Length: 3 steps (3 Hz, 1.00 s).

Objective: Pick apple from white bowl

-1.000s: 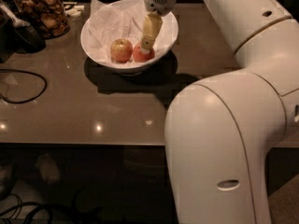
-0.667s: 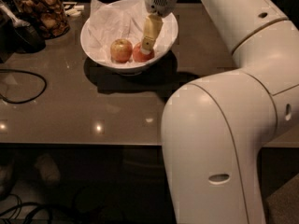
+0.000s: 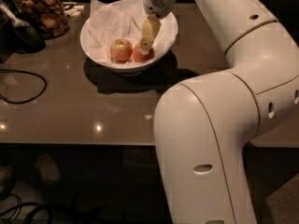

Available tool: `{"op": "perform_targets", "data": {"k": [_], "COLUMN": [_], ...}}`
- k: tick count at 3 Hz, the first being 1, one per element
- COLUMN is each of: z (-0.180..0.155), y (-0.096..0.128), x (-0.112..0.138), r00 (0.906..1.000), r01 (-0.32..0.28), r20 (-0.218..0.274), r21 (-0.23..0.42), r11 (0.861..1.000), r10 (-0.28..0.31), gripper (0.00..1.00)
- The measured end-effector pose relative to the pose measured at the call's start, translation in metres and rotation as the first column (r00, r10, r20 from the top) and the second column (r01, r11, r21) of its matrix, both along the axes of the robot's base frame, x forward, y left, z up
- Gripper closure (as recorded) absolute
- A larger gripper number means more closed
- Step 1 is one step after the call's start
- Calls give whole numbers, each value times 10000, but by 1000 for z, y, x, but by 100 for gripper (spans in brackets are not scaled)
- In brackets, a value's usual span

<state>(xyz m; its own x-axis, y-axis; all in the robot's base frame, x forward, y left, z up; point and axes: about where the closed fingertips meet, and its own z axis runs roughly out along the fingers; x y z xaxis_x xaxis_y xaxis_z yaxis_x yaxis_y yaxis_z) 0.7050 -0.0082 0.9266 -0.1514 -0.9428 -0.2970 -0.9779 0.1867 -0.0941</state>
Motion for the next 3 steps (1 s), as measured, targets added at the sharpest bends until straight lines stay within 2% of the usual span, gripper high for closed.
{"op": "perform_targets", "data": {"k": [1,3], "z": [-5,-22], "y": [4,9], "x": [6,9], "r00": [10000,9991], "r01": [-50,-154], "r20": [-27,-394], "r21": [42,168], "r11": [10000,9997], "r10": [50,161], "gripper": [21,20]}}
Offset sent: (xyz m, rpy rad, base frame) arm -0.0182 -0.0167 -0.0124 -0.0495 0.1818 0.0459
